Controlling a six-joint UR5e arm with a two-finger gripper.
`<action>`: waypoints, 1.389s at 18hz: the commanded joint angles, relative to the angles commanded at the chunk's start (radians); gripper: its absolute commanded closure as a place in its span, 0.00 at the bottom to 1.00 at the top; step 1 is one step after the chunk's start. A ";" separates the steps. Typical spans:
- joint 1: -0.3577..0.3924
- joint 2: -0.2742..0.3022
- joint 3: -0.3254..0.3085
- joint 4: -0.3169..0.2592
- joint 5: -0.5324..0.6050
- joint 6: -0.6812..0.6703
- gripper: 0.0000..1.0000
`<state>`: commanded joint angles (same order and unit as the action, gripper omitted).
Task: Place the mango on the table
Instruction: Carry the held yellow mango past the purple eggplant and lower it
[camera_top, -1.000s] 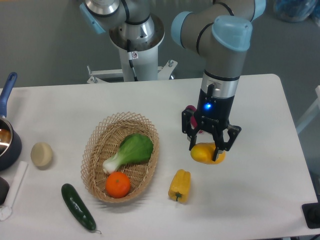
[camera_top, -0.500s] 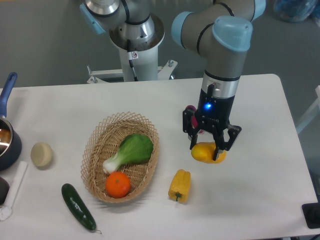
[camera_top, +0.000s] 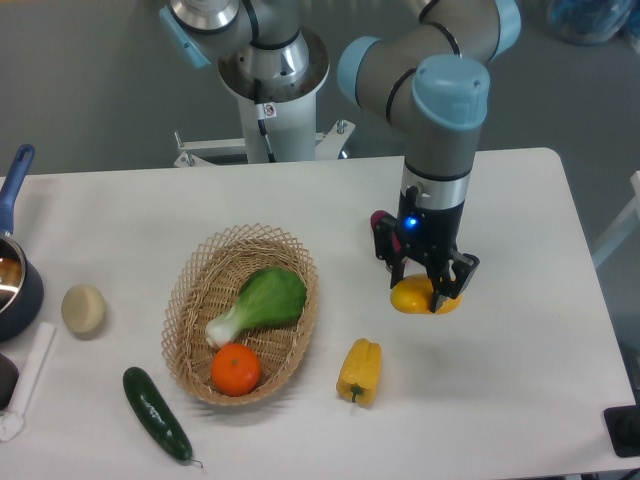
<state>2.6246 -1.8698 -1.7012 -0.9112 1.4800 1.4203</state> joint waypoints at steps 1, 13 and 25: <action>0.000 -0.009 0.000 0.000 0.028 0.012 0.54; 0.075 -0.051 -0.071 -0.002 0.131 0.135 0.54; 0.144 -0.072 -0.117 -0.003 0.230 0.258 0.54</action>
<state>2.7687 -1.9420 -1.8178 -0.9143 1.7104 1.6782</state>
